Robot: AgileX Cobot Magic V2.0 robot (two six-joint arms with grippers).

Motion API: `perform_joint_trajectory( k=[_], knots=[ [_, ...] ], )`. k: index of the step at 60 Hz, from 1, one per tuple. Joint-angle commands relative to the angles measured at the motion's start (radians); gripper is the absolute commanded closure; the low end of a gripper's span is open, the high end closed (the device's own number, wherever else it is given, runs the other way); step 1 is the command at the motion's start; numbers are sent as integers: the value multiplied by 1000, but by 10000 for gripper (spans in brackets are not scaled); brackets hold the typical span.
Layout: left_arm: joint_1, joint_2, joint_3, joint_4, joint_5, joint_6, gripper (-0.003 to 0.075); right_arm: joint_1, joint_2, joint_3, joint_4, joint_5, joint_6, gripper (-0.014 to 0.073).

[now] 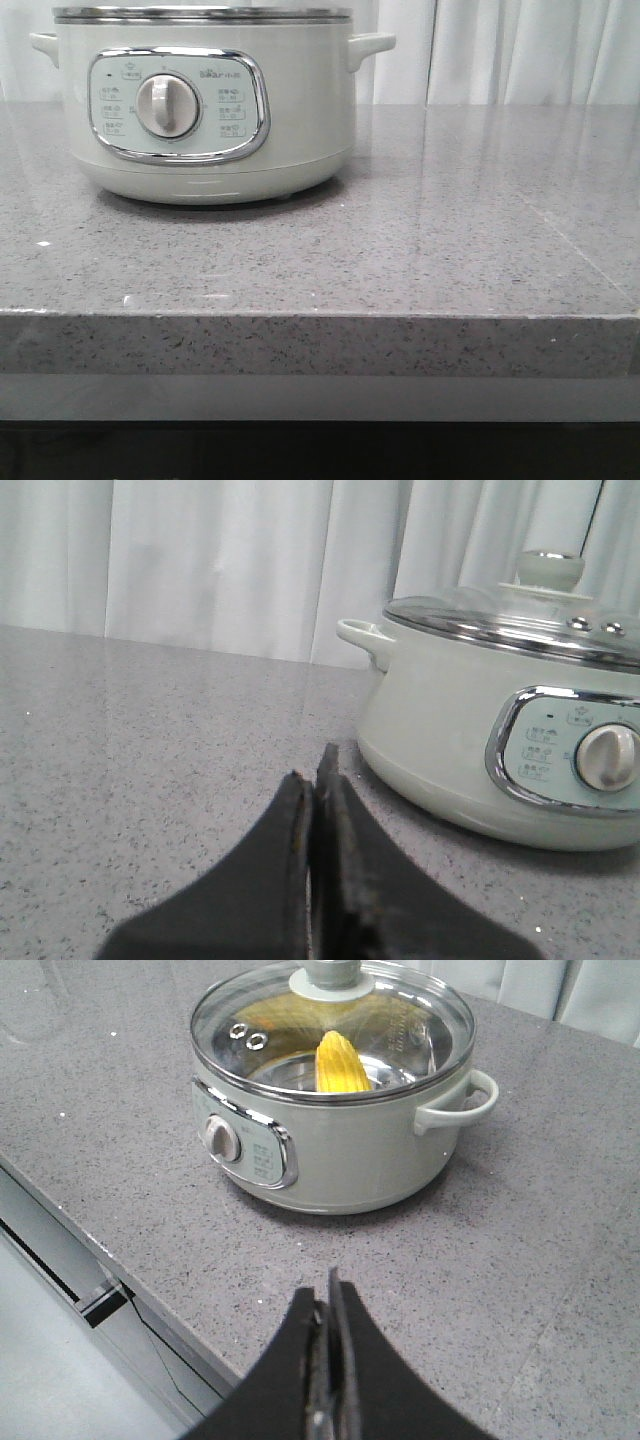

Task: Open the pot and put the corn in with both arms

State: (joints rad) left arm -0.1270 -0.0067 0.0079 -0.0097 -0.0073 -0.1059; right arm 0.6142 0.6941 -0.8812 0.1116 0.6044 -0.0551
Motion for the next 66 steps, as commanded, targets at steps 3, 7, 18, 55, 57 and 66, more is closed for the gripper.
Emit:
perform_joint_trajectory(
  k=[3,7,18,55,57,66],
  knots=[
    [9,-16,11,-6,-81,0,741,-2,1,-25,5,-69,-5,662],
    [19,-16,11,-6,-99,0,741,-2,1,-25,5,-68,-5,662],
    [31,-16,11,-6,-103,0,741,-2,2,-25,5,-69,-5,662],
    [31,-16,11,-6,-103,0,741,-2,2,-25,5,-69,-5,662],
    [31,-16,11,-6,-103,0,741,-2,2,-25,5,-69,-5,662],
    [31,-16,11,-6,-103,0,741,-5,-13,-9,5,-72,-5,662]
  ],
)
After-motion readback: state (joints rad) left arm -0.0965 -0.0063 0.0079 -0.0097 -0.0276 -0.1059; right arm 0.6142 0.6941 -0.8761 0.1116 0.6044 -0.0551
